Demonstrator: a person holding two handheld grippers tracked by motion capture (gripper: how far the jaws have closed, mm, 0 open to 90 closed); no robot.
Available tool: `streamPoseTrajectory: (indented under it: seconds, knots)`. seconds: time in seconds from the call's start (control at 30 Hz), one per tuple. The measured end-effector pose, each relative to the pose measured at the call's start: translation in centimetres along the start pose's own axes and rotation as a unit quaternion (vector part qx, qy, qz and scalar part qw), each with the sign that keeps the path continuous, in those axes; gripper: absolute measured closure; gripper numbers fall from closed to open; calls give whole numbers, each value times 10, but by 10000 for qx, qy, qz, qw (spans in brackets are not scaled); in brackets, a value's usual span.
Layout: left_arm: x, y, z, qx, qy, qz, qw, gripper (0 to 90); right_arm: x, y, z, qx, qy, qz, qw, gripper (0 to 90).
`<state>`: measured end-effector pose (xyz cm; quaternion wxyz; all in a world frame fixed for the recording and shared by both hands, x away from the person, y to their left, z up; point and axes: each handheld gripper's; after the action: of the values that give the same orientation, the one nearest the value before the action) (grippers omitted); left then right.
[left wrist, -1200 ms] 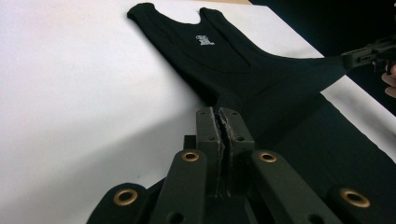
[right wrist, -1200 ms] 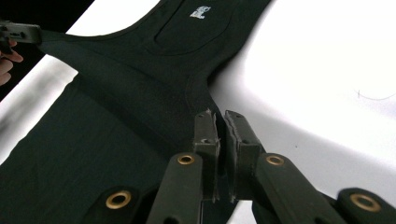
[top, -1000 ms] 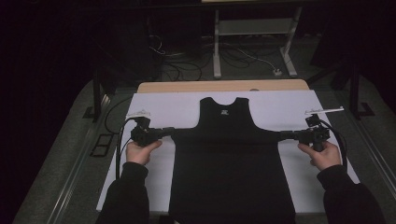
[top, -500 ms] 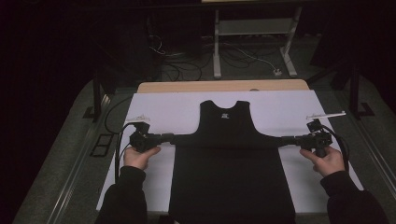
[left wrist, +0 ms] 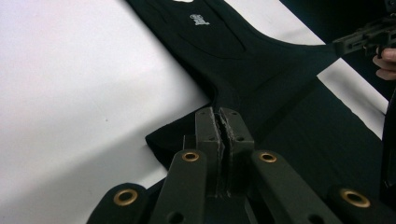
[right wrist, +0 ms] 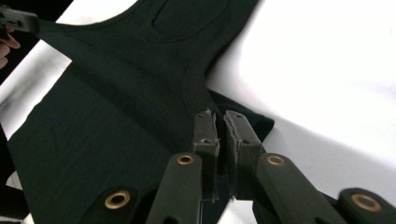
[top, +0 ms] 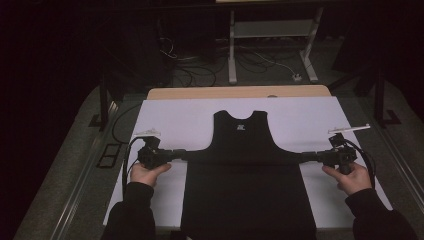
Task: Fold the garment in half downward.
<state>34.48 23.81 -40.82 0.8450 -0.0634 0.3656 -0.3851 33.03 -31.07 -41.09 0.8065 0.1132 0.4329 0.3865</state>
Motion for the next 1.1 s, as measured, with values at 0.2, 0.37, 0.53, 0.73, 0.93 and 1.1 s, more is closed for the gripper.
streamPoseTrajectory:
  seconds: [0.2,0.37,0.53,0.73,0.93,1.1]
  knots:
    - [-1,-2,-3,18,76,-39,10000,861,0,1,-5,14,66,-2,10000,823]
    - [0,-4,-6,20,164,-43,9999,862,2,2,-8,23,148,-3,9999,822]
    - [1,-4,-8,86,298,-60,9995,861,3,2,-10,13,235,-7,9997,821]
    - [1,-5,-12,57,437,-81,9990,861,5,2,-13,59,344,18,9994,820]
    - [2,-4,-17,77,599,-120,9981,861,8,2,-18,107,470,30,9988,820]
    - [2,-5,-18,103,719,-146,9973,861,10,2,-21,141,585,58,9982,820]
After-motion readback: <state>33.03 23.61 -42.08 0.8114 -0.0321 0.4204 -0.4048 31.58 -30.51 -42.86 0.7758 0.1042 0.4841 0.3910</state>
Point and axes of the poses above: each handheld gripper's, and its own axes: x roughly forward along the jaws, z roughly out of its top, y roughly to its left, and after that the axes turned 5 degrees about z, right-handed
